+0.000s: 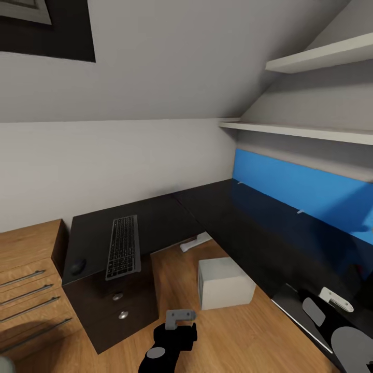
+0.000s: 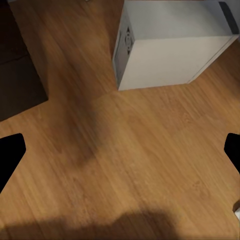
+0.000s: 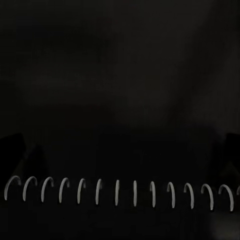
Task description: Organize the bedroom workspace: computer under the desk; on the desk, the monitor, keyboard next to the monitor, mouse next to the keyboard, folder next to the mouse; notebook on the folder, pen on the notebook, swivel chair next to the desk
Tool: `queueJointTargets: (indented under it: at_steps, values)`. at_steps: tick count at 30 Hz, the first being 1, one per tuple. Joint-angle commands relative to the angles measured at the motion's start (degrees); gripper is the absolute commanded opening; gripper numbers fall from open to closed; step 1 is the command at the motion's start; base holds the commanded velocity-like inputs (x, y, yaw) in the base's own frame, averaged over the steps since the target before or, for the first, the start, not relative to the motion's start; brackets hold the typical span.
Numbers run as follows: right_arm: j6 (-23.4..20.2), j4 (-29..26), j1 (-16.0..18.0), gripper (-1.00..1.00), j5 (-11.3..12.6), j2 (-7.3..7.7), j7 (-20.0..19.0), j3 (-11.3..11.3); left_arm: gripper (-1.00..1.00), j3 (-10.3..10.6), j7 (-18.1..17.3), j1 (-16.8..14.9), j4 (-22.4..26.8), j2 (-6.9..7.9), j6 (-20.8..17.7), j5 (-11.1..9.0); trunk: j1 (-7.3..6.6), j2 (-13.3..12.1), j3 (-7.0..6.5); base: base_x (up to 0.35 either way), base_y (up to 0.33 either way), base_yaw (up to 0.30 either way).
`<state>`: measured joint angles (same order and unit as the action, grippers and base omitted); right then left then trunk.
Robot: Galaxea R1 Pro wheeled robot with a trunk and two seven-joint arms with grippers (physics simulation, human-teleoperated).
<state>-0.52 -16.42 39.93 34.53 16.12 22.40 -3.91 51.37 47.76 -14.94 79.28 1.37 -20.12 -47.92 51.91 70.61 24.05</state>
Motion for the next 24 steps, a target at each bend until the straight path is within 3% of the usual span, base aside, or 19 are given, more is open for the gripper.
queueJointTargets:
  at_steps: [1,24]
  values:
    - [-0.18,2.97,-0.02,1.0,1.51,-0.04,0.08,-0.58,1.0,0.13,0.4,-0.09,0.09,0.04,-0.18,-0.24,0.01,0.04,0.07,-0.004,0.006,0.0]
    - [-0.1,2.97,-0.02,1.0,1.51,-0.04,0.06,-0.58,1.0,0.13,0.47,-0.09,0.09,0.01,-0.18,-0.25,0.01,0.04,0.07,-0.069,0.028,0.0]
